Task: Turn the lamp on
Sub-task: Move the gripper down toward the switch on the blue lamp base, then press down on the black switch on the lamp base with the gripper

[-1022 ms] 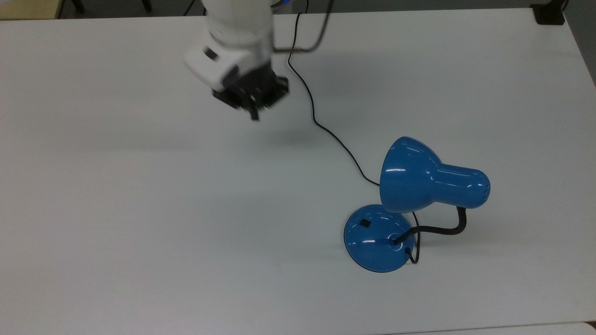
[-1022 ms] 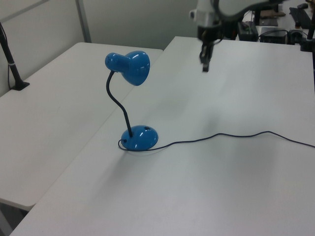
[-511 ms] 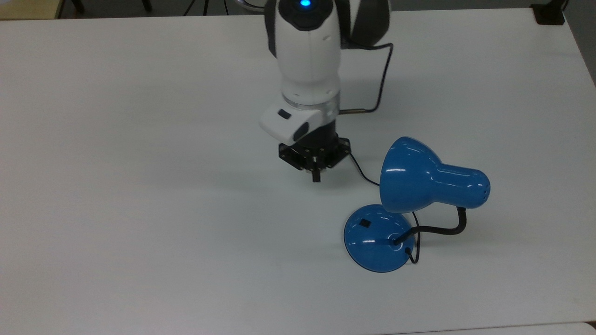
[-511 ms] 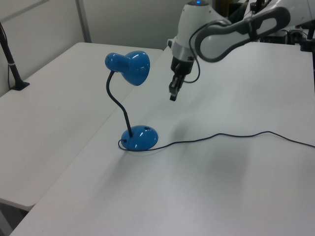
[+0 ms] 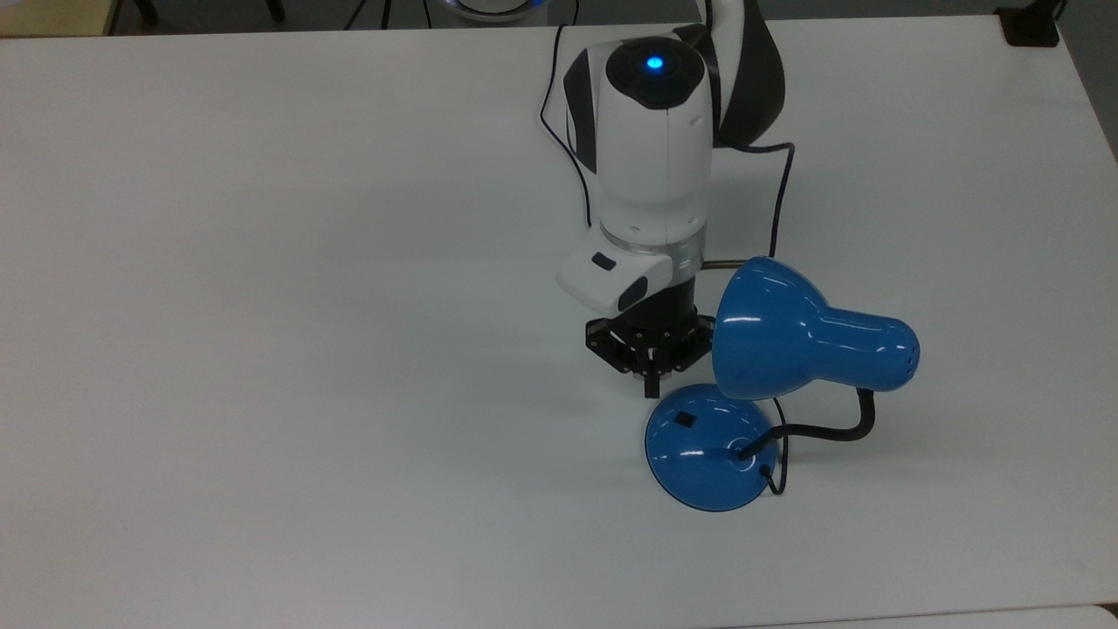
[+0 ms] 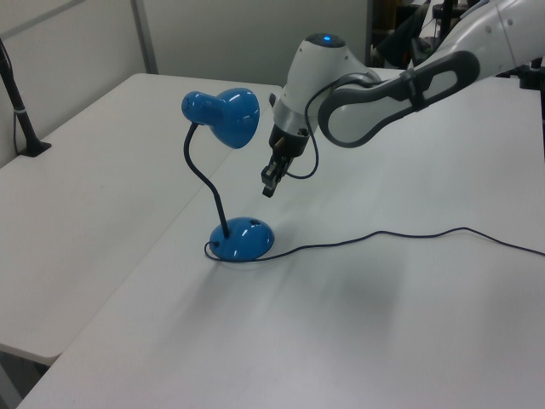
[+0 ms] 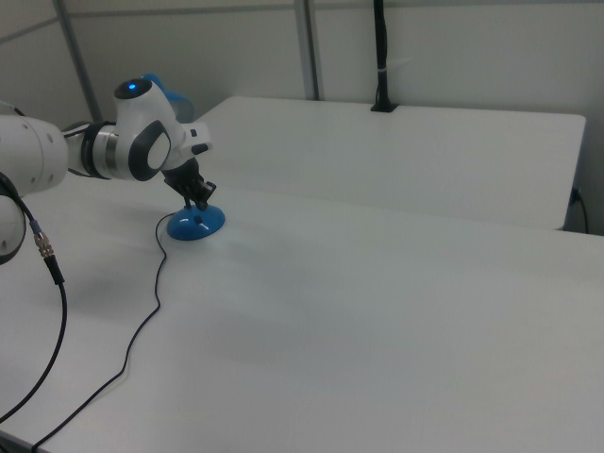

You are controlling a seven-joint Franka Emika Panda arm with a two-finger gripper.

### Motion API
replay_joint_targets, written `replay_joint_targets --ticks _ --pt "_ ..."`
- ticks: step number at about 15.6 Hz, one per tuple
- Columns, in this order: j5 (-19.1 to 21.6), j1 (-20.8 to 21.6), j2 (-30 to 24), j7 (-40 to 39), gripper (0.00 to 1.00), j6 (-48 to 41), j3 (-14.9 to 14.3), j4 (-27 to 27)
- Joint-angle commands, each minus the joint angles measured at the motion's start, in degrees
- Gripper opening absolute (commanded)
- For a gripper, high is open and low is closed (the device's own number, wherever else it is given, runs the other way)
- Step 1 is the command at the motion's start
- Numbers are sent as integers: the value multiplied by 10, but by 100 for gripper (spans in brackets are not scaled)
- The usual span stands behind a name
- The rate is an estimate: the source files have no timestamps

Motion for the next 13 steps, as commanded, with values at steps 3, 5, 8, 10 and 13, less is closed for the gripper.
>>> replay_joint_targets --ticks 3,5,8,10,13 --pt "9 27 49 36 0 59 -6 35" --pt "9 27 54 37 0 71 -5 35" --pt "9 26 54 47 0 73 -6 35" --pt "9 26 55 47 0 73 -6 34" --pt "9 26 62 47 0 73 -7 34"
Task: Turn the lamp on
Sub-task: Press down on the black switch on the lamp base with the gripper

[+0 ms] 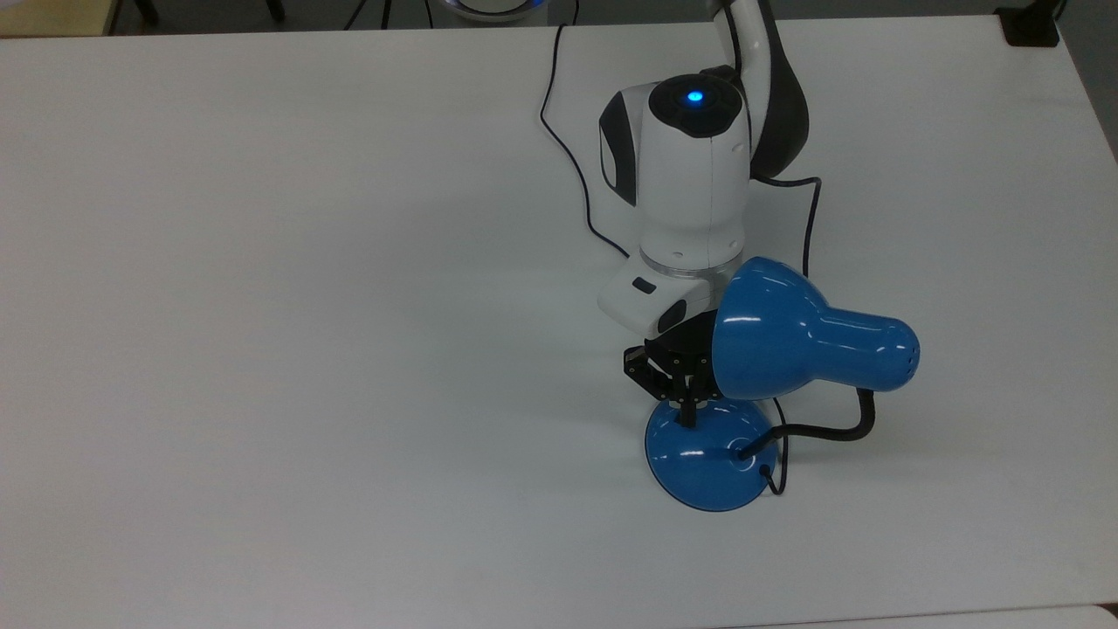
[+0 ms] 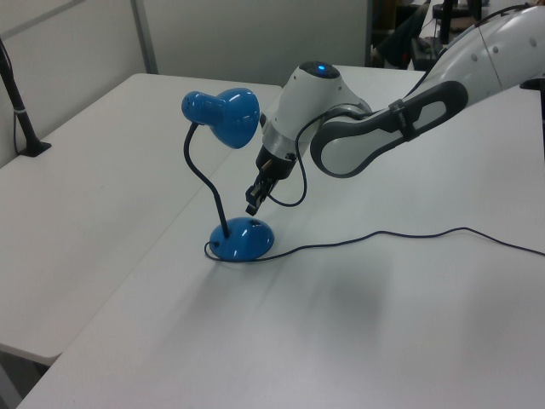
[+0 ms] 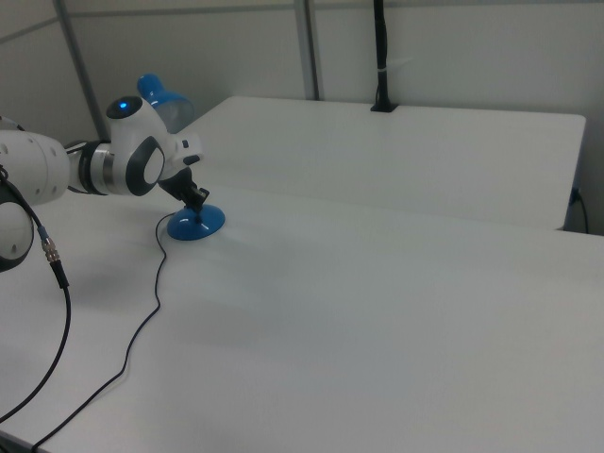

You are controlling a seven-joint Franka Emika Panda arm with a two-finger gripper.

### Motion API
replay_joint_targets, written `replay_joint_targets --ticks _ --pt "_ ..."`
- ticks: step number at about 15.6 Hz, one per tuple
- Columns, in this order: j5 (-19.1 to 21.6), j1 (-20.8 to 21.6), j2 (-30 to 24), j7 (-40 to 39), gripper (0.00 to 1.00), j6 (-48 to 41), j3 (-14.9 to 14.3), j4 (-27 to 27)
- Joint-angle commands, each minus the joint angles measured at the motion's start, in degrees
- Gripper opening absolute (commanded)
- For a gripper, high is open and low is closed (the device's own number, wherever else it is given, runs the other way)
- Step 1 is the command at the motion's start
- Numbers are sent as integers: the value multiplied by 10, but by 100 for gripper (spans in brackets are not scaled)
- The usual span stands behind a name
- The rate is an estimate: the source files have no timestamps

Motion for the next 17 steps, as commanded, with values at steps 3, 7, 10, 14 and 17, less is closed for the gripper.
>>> replay_joint_targets --ticks 3,7,10,14,17 --pt "9 4 23 8 0 10 -7 16" --pt "8 6 46 10 0 12 -7 43" --pt "7 15 51 9 0 12 -7 47" --pt "5 21 52 8 0 11 -7 42" --pt "5 13 -32 8 0 4 -5 -19"
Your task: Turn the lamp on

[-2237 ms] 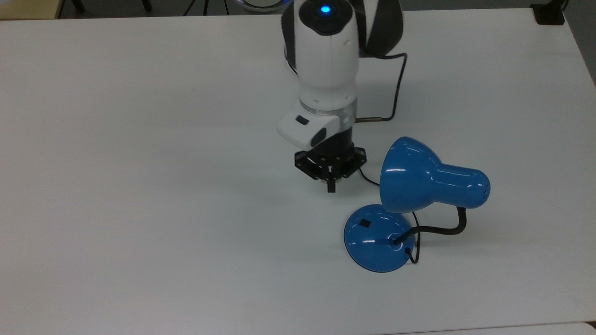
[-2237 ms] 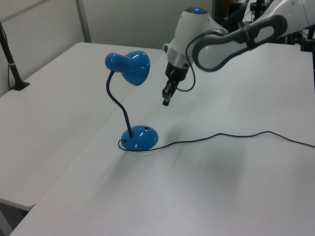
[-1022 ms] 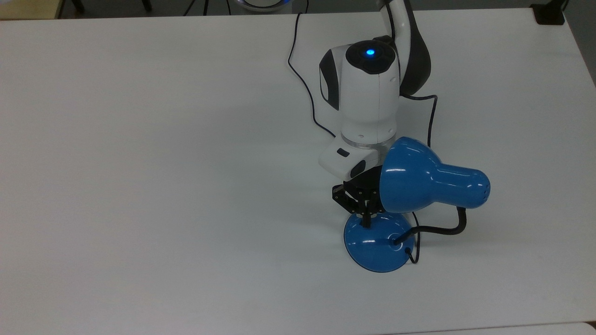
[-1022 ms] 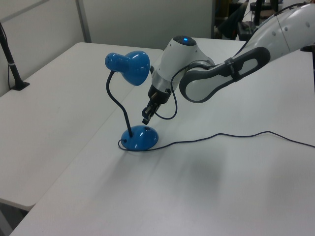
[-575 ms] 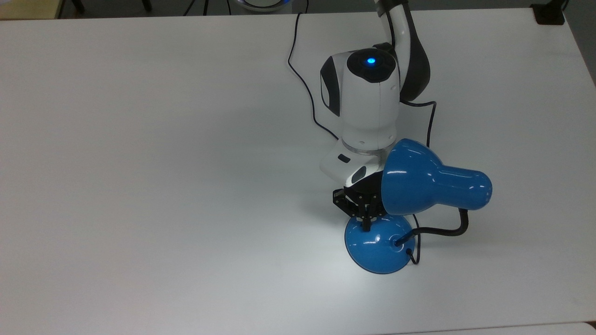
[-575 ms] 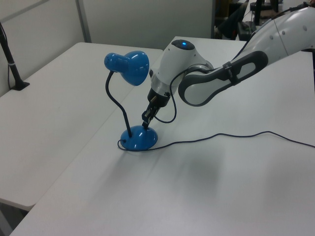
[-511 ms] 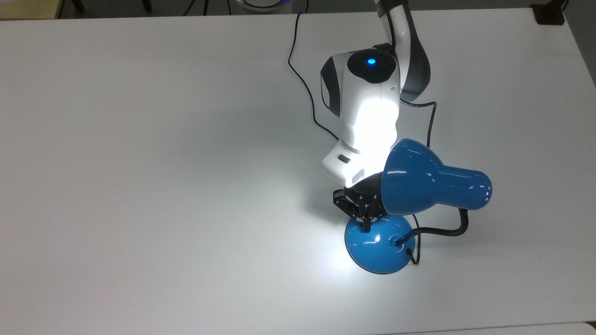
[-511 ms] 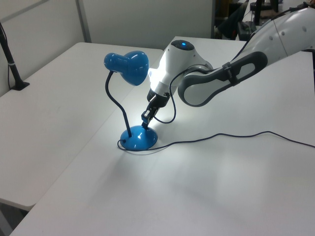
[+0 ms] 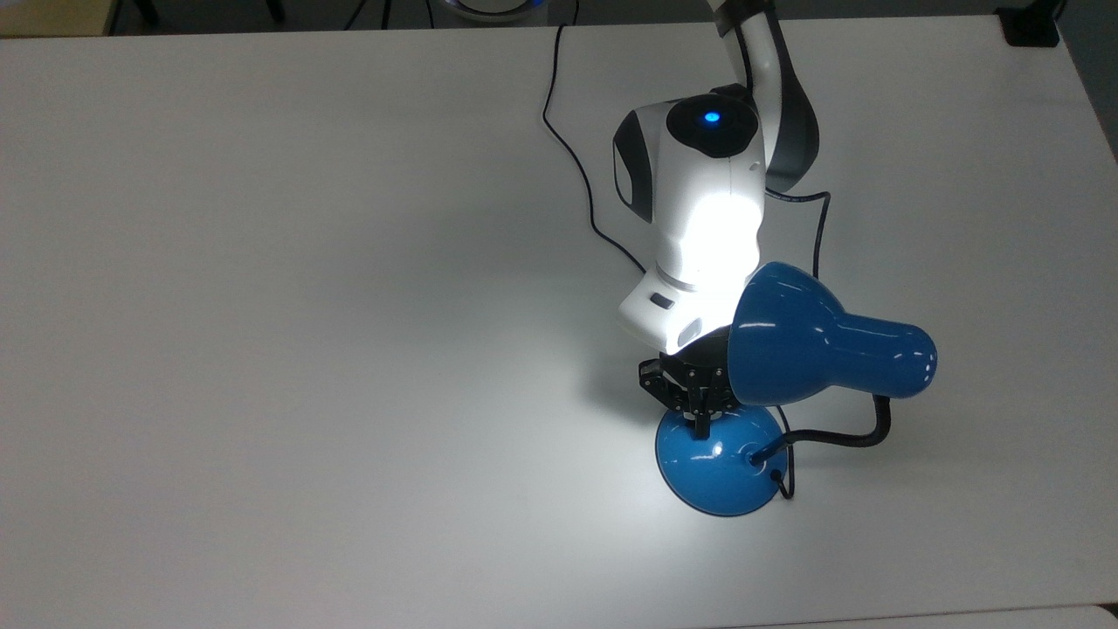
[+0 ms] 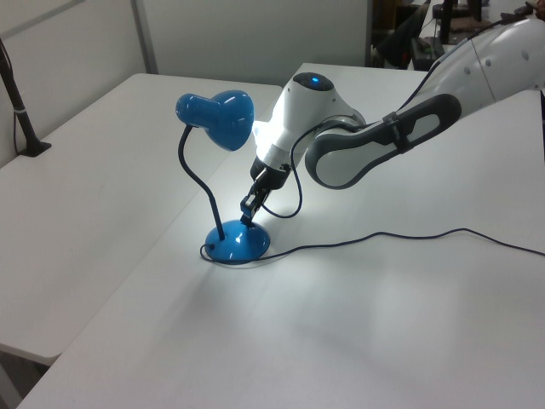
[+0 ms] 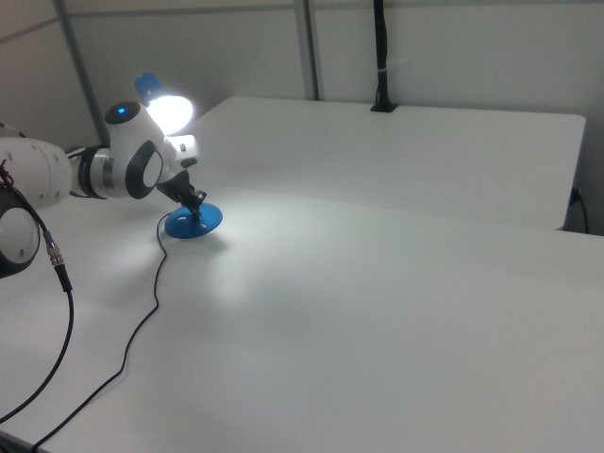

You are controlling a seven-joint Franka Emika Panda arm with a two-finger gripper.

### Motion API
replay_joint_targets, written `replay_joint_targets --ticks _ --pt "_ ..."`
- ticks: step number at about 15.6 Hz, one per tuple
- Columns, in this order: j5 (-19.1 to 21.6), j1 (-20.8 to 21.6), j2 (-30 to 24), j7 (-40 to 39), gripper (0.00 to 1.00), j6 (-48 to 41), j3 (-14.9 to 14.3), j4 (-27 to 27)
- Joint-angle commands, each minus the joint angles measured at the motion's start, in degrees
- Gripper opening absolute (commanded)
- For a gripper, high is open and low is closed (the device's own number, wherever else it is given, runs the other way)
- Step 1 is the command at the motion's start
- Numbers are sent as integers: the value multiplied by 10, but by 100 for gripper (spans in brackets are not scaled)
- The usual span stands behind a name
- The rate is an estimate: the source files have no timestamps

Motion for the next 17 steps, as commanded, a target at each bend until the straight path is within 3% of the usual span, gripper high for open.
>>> replay_joint_targets --ticks 1,3,5,8,9,10,11,13,17 --pt "3 2 -104 5 0 3 -4 -101" --pt "-1 -27 -177 -8 0 -22 8 -170" --pt "-14 -70 -242 -51 0 -116 36 -215" --pt "-28 -121 -323 -94 0 -313 41 -217" --pt "-34 -138 -347 -116 4 -361 41 -217" --pt "-38 -154 -369 -139 16 -401 41 -216" --pt "-41 -173 -391 -163 34 -429 41 -215" --pt "-42 -201 -423 -187 100 -469 37 -215" --pt "-108 -209 -440 -178 100 -510 35 -208"
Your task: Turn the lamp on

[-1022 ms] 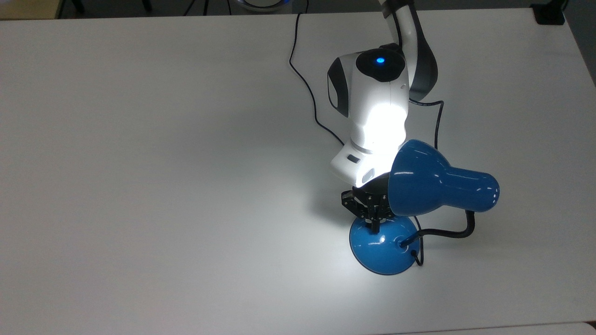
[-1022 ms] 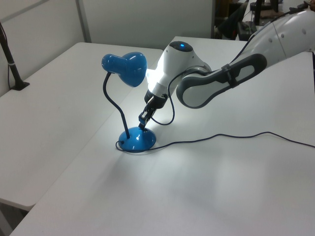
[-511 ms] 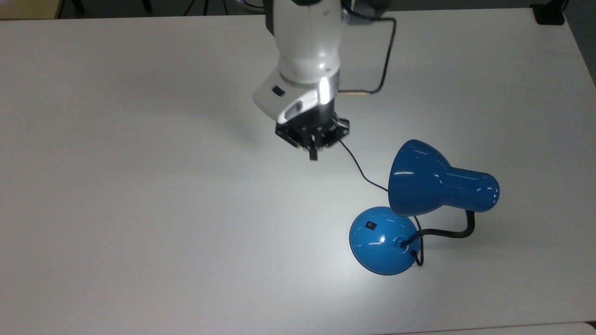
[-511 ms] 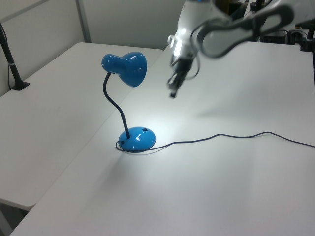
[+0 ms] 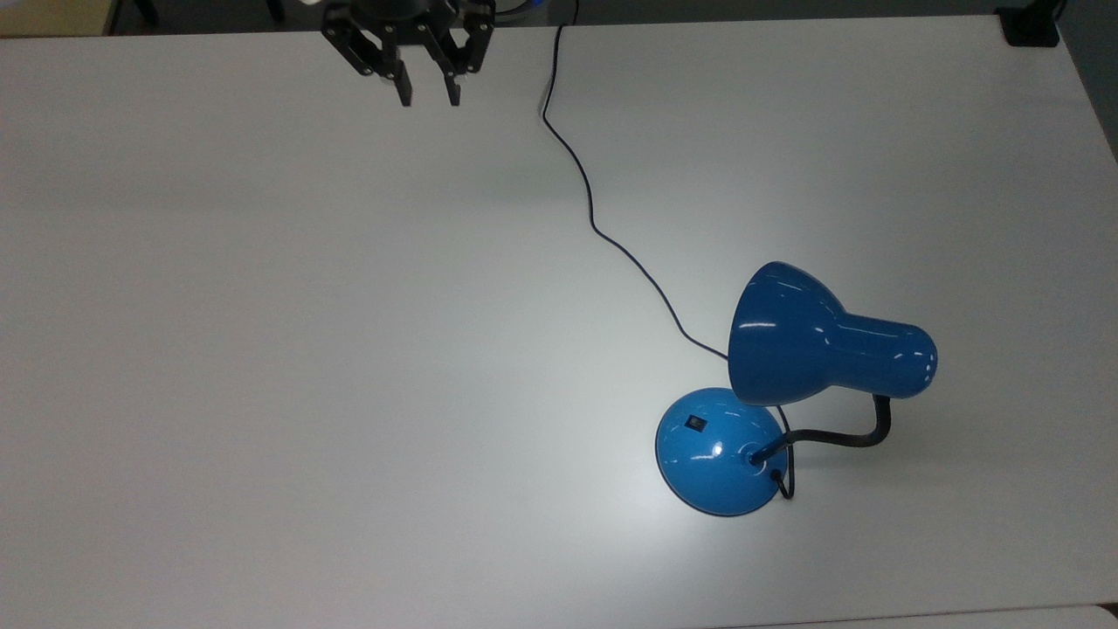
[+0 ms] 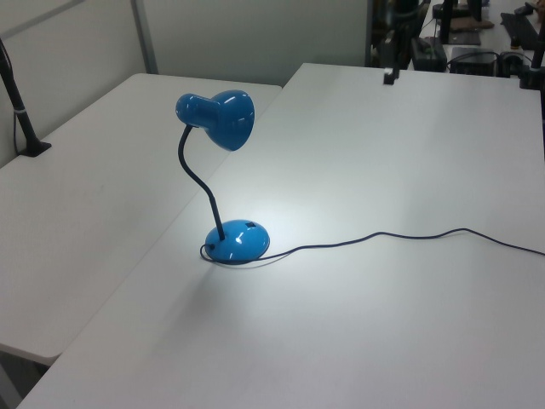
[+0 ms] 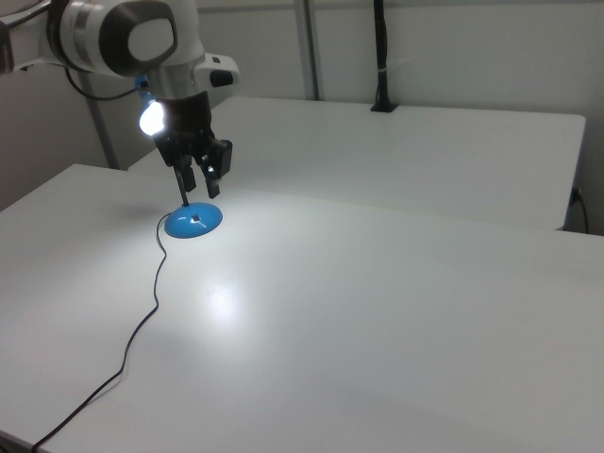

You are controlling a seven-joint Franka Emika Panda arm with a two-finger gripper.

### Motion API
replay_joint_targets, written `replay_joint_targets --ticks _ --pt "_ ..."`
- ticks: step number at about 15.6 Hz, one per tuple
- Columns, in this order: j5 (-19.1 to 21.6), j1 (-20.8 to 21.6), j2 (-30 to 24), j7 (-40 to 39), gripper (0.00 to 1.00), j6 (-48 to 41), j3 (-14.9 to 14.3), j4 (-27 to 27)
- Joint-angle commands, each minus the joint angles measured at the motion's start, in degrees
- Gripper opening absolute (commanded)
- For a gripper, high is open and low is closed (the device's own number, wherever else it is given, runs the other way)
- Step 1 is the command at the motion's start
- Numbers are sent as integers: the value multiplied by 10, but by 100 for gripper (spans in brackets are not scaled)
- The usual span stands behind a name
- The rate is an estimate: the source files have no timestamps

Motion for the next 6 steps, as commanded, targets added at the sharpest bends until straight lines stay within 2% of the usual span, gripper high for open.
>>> replay_joint_targets --ticks 1,4,6 --pt "-53 -1 -17 11 100 -36 6 -12" --pt "-54 -9 -15 19 100 -42 1 1" --pt "-52 -7 -17 19 100 -43 -13 1"
